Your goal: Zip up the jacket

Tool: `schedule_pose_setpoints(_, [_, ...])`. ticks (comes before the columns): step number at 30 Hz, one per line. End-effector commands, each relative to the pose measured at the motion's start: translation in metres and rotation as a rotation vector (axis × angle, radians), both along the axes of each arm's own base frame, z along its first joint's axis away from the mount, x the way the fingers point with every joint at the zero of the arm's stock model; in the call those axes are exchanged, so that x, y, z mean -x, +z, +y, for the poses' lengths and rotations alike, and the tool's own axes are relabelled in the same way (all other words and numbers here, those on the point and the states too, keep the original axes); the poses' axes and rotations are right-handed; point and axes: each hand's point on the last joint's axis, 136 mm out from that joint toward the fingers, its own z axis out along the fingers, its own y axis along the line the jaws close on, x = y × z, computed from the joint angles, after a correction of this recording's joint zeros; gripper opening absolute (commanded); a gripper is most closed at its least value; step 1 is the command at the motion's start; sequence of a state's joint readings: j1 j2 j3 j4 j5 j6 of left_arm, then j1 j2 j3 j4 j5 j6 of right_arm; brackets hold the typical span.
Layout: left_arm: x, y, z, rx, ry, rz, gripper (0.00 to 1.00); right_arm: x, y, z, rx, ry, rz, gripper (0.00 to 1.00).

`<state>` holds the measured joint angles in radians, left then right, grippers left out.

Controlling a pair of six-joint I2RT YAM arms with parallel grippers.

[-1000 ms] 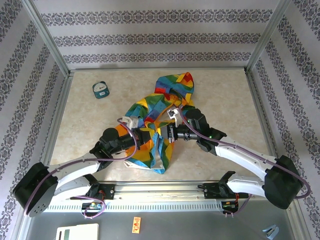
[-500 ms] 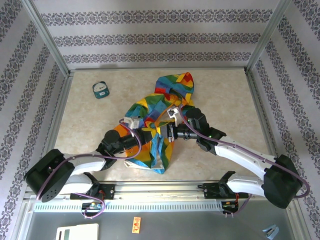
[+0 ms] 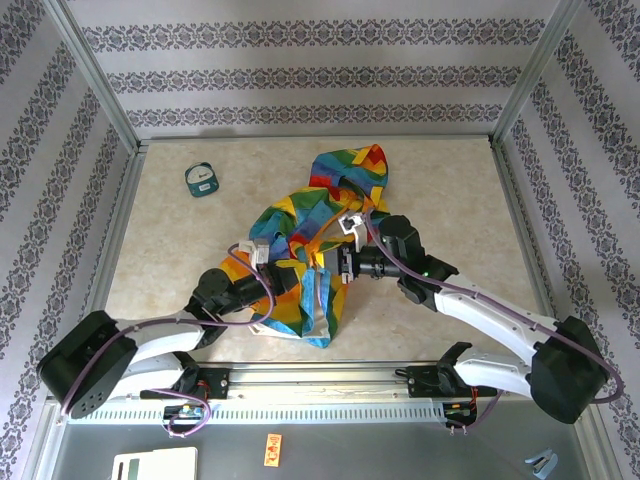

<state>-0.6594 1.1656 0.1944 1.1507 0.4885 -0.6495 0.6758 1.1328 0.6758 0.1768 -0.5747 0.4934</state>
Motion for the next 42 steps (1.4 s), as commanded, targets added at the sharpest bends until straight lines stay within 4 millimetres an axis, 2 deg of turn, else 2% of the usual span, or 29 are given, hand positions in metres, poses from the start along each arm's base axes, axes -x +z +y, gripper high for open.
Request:
schedule_pose_setpoints(1, [0.004,0.001,0.004,-0.030,0.014,-0.028,0.00,0.007,0.015,0.000,-0.047,0.048,-0.051,0.00])
schedule_pose_setpoints(10, [0.004,0.009,0.016,-0.053,0.073,-0.045,0.00,0.013,0.016,0.002,-0.060,0.090,-0.046,0.00])
schedule_pose_setpoints(18, [0.004,0.008,0.015,-0.065,0.063,-0.042,0.00,0.016,0.026,0.008,-0.091,0.131,-0.055,0.00])
schedule_pose_setpoints(27, [0.007,0.005,0.010,-0.077,0.031,-0.030,0.00,0.017,0.024,0.011,-0.091,0.152,-0.050,0.00])
schedule_pose_setpoints(42, [0.017,0.016,0.008,-0.052,-0.018,-0.064,0.00,0.015,0.032,0.022,-0.081,0.233,-0.125,0.00])
